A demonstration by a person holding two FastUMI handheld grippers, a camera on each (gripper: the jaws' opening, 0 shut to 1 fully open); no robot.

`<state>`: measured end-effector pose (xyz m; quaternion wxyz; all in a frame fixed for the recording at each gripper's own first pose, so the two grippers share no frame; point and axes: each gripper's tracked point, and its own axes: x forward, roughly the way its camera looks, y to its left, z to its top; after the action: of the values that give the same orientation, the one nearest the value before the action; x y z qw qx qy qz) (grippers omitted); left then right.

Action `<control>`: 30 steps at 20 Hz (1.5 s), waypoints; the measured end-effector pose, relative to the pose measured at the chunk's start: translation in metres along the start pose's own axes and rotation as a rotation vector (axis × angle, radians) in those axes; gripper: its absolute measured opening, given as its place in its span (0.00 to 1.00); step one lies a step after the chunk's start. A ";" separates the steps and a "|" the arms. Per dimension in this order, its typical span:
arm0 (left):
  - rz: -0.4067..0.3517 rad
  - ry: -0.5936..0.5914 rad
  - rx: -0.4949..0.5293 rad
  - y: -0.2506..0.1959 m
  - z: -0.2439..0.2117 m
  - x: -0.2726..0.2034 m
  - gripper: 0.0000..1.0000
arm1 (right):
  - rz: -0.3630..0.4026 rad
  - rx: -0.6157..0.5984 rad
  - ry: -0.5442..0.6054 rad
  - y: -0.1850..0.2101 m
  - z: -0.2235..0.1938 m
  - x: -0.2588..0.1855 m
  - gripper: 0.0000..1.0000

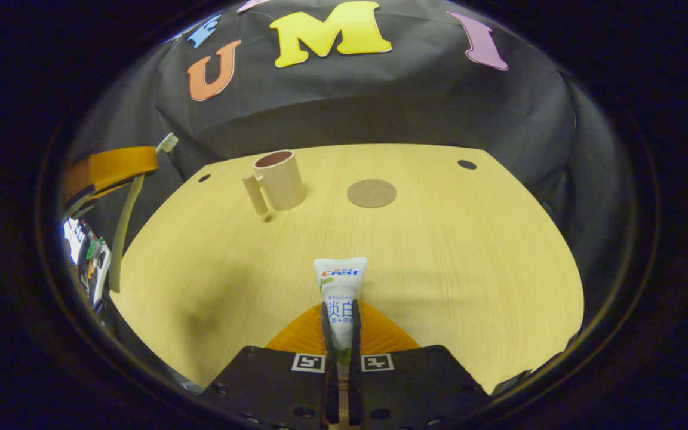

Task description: Put the toothbrush and toothpaste on the desktop into the cup, then pick up the cup and place it on the coaster on the desktop.

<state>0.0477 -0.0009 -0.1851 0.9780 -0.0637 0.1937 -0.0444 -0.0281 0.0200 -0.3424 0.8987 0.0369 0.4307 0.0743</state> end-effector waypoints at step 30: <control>-0.054 -0.405 -0.042 0.009 0.117 0.222 0.03 | -0.007 0.076 0.054 -0.063 0.044 0.032 0.06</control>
<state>0.2978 -0.0043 -0.1615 0.9939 -0.0969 -0.0076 -0.0528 0.0320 -0.0366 -0.3478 0.8849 0.0674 0.4574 0.0559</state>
